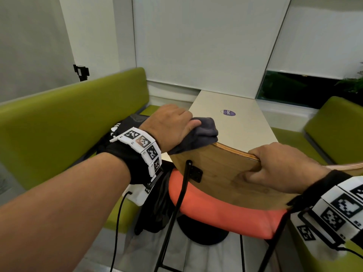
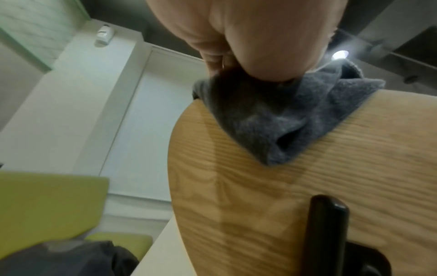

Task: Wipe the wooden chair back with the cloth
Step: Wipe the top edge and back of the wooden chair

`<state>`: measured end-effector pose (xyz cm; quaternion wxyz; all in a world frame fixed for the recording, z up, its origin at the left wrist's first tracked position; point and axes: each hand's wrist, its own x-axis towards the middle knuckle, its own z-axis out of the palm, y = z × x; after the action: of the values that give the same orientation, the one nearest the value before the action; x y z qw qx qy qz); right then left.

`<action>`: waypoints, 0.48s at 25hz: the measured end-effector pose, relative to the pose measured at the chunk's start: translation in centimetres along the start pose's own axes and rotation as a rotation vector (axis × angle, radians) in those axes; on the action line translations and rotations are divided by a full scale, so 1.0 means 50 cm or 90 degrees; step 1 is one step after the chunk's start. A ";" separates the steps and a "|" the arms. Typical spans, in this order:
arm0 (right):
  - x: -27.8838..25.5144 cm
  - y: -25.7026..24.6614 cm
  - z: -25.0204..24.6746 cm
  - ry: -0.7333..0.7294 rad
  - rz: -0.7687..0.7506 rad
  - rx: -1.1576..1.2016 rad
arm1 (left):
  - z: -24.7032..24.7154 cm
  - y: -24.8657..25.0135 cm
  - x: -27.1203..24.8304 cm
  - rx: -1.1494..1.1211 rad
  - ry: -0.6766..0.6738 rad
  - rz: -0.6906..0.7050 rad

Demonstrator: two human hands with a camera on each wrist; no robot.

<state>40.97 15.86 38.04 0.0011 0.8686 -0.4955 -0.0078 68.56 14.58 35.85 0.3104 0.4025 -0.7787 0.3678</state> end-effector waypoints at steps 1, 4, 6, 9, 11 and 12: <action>0.001 0.000 0.000 -0.003 0.000 0.003 | -0.001 0.003 -0.008 0.007 -0.003 0.001; 0.001 0.000 -0.005 -0.007 0.007 0.011 | 0.009 0.030 -0.022 -0.019 0.025 -0.060; -0.001 -0.002 -0.005 -0.011 0.010 0.010 | 0.020 0.047 -0.029 -0.064 0.025 -0.141; -0.001 -0.007 -0.005 -0.014 0.010 0.015 | 0.024 0.053 -0.031 -0.101 -0.042 -0.258; 0.001 -0.007 -0.003 -0.012 0.007 0.025 | 0.021 0.040 -0.017 -0.129 -0.124 -0.320; 0.001 -0.007 -0.003 -0.010 0.007 0.026 | 0.019 0.030 -0.006 -0.157 -0.152 -0.361</action>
<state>41.28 16.00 38.19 -0.0201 0.8657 -0.5001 -0.0043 67.24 14.50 34.63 0.3530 0.6028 -0.7055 0.1198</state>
